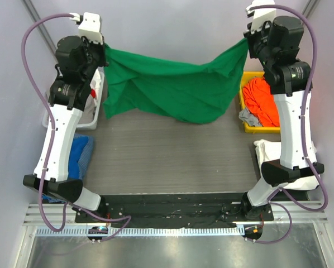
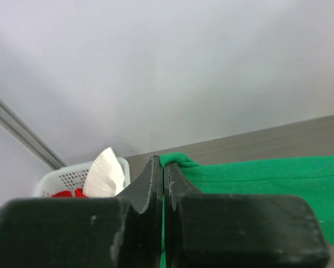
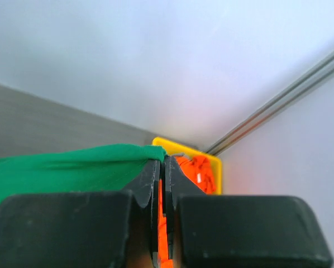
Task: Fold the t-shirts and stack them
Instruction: Flatten the tshirt out
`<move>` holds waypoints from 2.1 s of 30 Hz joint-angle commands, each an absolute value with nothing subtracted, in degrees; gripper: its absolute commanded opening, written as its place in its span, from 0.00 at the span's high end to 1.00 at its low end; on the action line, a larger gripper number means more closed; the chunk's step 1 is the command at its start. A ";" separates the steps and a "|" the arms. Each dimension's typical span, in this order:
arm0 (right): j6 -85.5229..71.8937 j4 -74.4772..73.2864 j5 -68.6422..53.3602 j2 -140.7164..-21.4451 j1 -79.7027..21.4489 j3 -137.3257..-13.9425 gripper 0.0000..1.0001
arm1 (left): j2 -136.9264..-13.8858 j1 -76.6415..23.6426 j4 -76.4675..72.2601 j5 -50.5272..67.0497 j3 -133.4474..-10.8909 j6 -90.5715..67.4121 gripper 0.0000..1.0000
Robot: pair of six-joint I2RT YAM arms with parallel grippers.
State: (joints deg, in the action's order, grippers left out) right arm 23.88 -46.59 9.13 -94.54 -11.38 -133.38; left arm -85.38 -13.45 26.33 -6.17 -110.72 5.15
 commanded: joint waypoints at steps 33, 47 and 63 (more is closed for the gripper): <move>23.29 -41.31 9.32 -69.01 -11.07 -130.53 0.99 | -56.87 -14.94 28.91 -14.76 -86.66 14.59 1.00; 24.96 -39.55 12.04 -74.61 -11.16 -128.58 0.99 | -70.65 -14.94 22.07 -20.12 -95.44 16.00 1.00; 25.75 -36.56 13.62 -85.09 -11.07 -139.22 0.99 | -84.83 -14.77 20.22 -26.98 -114.18 16.08 1.00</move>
State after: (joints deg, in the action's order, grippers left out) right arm 24.97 -42.92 11.53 -89.21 -11.40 -135.68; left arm -89.67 -15.25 24.88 -24.10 -112.12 15.53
